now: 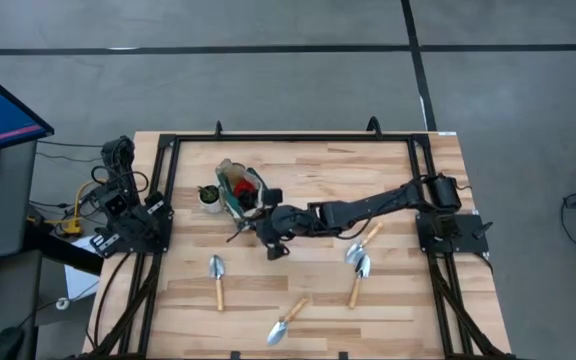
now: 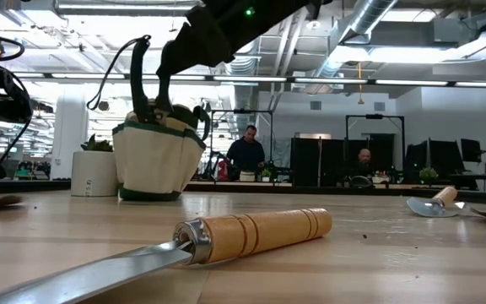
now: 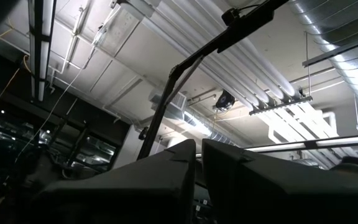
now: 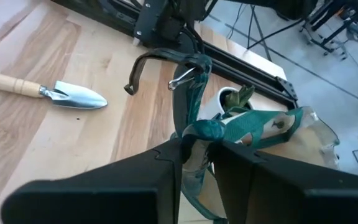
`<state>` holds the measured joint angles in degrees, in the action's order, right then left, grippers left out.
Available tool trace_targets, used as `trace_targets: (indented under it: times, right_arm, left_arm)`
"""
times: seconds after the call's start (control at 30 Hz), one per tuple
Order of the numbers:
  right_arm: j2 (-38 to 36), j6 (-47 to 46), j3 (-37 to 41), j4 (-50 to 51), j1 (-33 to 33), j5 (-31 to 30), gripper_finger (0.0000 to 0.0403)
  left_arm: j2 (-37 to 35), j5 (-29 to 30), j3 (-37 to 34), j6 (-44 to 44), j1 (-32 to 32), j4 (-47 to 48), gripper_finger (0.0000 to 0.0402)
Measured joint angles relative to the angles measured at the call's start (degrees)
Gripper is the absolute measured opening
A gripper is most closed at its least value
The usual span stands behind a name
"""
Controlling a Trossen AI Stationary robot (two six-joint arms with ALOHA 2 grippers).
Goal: Pick & Place Garden tools in Gardening bag
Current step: Put the shear scissors into the gardening bag
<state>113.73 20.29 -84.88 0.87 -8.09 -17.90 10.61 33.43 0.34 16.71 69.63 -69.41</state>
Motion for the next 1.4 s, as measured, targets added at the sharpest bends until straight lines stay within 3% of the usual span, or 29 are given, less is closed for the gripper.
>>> trace_targets:
  times: [0.2,0.33,0.6,0.9,1.4]
  right_arm:
    - [0.0,-2.73,0.0,1.87,2.31,6.8,0.0058]
    - [0.0,-3.02,0.0,2.75,3.1,7.97,0.0057]
    - [-0.46,-8.62,0.0,3.43,3.78,22.32,0.0057]
    - [-0.46,-10.03,0.0,1.02,1.7,22.56,0.0057]
    - [2.82,-14.38,0.0,-0.25,3.8,23.88,0.0057]
  left_arm:
    - [0.0,0.0,0.02,0.0,0.0,0.02,0.0019]
    - [0.0,-0.02,0.02,0.0,0.0,0.09,0.0019]
    - [0.0,-0.02,0.02,0.0,0.0,0.15,0.0019]
    - [0.0,-0.17,0.02,0.0,0.0,0.15,0.0019]
    - [0.0,0.04,0.02,0.0,0.0,0.18,0.0019]
